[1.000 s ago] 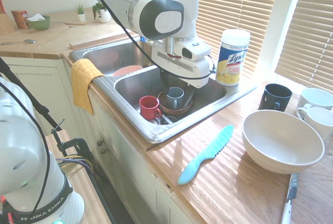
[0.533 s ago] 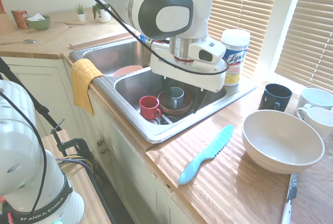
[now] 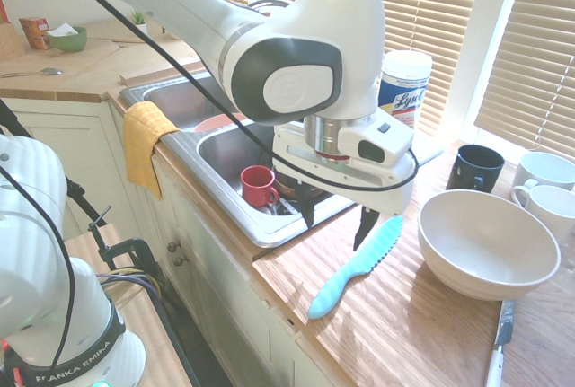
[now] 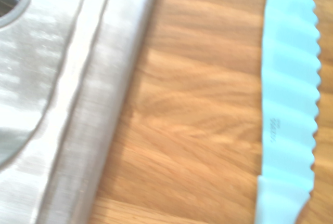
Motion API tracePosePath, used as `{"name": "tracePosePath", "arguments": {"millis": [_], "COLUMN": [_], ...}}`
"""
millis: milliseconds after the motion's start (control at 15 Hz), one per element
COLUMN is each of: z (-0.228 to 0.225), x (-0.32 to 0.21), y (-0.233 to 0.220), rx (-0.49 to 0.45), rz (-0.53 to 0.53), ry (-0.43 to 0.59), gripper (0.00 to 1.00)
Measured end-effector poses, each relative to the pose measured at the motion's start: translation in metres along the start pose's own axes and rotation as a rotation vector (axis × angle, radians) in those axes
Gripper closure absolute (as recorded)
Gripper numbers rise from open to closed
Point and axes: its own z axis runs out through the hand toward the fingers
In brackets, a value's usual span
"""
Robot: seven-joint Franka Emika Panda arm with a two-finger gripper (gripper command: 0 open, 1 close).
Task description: Put the knife into the sink
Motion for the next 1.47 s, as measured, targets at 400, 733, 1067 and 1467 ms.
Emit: {"name": "tracePosePath", "arguments": {"millis": [400,733,1067,1467], "z": [0.038,0.051,0.051,0.052], "x": [-0.002,0.0,0.001,0.003], "y": [0.023,0.02,0.016,0.012], "rx": [-0.028,-0.03,-0.016,-0.003], "rz": [0.048,0.065,0.075,0.083], "ry": [-0.011,-0.021,-0.014,-0.001], "gripper": [0.0,0.0,1.0,1.0]}}
